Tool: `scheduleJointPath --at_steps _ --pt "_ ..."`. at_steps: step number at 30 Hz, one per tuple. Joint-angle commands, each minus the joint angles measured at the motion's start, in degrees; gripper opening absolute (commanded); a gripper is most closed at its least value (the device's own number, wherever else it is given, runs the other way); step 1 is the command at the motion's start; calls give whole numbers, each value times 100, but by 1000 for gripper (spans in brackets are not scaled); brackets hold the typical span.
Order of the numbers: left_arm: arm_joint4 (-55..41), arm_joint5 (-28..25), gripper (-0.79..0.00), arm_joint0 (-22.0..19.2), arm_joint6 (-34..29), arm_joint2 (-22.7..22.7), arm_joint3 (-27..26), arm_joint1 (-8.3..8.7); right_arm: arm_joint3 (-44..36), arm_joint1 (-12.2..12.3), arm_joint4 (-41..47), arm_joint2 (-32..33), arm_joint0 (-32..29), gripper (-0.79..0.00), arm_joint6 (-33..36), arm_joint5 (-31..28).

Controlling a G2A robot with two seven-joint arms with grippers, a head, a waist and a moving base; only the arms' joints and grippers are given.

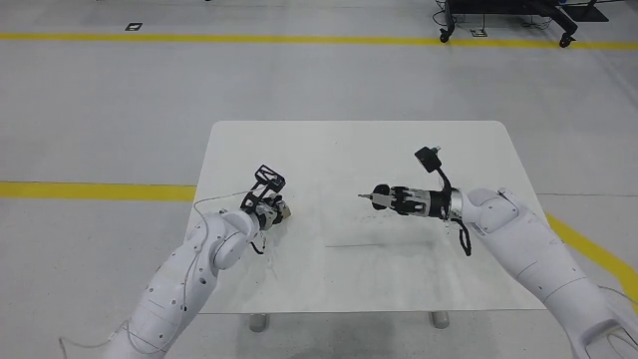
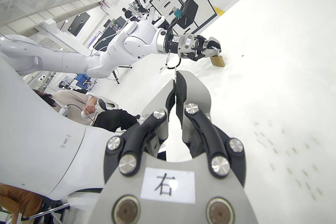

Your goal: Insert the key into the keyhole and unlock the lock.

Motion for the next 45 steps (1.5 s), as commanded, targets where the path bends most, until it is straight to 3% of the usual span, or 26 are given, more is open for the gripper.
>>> scheduleJointPath --at_steps 1,3,16,18,23,28,34,36,43,45 --pt "-115 -116 -785 -19 120 -8 7 -12 0 0 0 0 0 -785 0 0" --pt "-740 -663 -785 32 204 -67 -32 -17 0 0 0 0 0 -785 0 0" --pt "-740 -663 -785 32 204 -67 -32 -17 0 0 0 0 0 -785 0 0" --pt "-1772 -1195 -785 98 233 -98 42 -48 0 0 0 0 0 -785 0 0" --pt "-4830 -1882 -785 -551 -545 -178 1181 -204 0 0 0 0 0 -785 0 0" --pt "-6650 -1663 -785 -1198 -985 19 2226 -429 0 0 0 0 0 -785 0 0" --pt "-7810 -1461 -785 -1923 -1596 325 3109 -694 0 0 0 0 0 -785 0 0" --pt "-7787 -1474 -785 -2161 -1748 451 3370 -760 0 0 0 0 0 -785 0 0" --pt "-7786 -1443 -785 -2132 -1739 460 3373 -761 9 2 -79 21 -9 -785 -64 98" --pt "-8088 -1082 -785 -1964 -1914 500 3333 -787 -99 -5 -514 78 -53 -785 -356 369"
